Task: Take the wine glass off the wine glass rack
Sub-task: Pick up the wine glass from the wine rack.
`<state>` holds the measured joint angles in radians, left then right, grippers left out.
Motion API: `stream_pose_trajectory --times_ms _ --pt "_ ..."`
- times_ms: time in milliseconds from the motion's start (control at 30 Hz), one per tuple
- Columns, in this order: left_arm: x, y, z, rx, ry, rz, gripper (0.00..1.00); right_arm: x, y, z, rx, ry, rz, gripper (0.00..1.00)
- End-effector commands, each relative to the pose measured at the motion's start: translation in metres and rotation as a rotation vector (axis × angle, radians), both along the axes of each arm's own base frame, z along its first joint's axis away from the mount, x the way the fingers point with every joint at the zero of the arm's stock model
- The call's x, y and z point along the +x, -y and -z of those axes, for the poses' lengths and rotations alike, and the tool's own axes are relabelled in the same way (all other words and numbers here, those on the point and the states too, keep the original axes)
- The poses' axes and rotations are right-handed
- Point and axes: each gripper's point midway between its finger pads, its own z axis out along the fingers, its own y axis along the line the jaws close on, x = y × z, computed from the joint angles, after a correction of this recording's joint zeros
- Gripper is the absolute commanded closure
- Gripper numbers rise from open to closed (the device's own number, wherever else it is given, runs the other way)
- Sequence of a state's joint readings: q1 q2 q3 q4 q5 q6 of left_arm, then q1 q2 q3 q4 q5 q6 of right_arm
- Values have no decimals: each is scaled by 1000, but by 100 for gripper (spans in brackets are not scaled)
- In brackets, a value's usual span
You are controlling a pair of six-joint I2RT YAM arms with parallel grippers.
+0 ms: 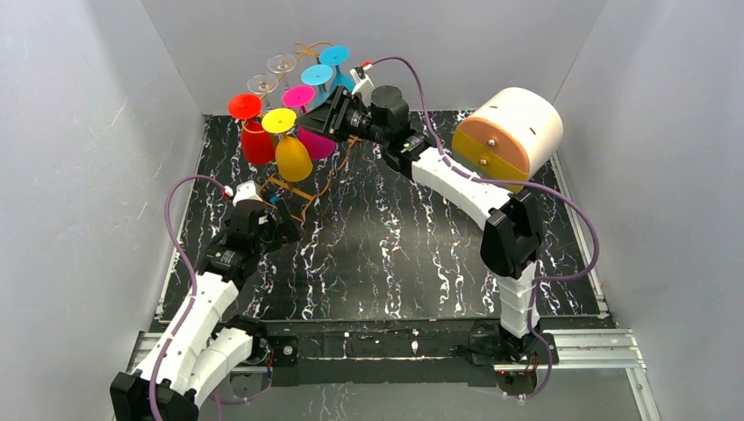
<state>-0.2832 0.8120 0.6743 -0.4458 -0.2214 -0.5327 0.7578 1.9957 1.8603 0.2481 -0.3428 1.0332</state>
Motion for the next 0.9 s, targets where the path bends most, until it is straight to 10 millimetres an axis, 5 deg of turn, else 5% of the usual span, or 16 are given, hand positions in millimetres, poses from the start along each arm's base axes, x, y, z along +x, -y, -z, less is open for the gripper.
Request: stream_pose_trajectory --times_ms 0,200,400,633,733,867 --pt "4 2 -16 -5 43 21 6 -4 -7 -14 13 22 -38 44" --pt "2 9 -16 -21 39 60 21 3 -17 -18 10 15 -60 45" --pt "0 7 -16 -15 29 52 12 12 -23 -20 14 19 -44 52" --pt "-1 24 -13 -97 24 104 16 16 -21 -27 12 43 -13 66" --pt "-1 15 -15 -53 22 77 17 15 -18 -33 11 58 12 70" --pt "1 14 -21 -27 18 91 17 12 -19 -34 25 49 -1 87"
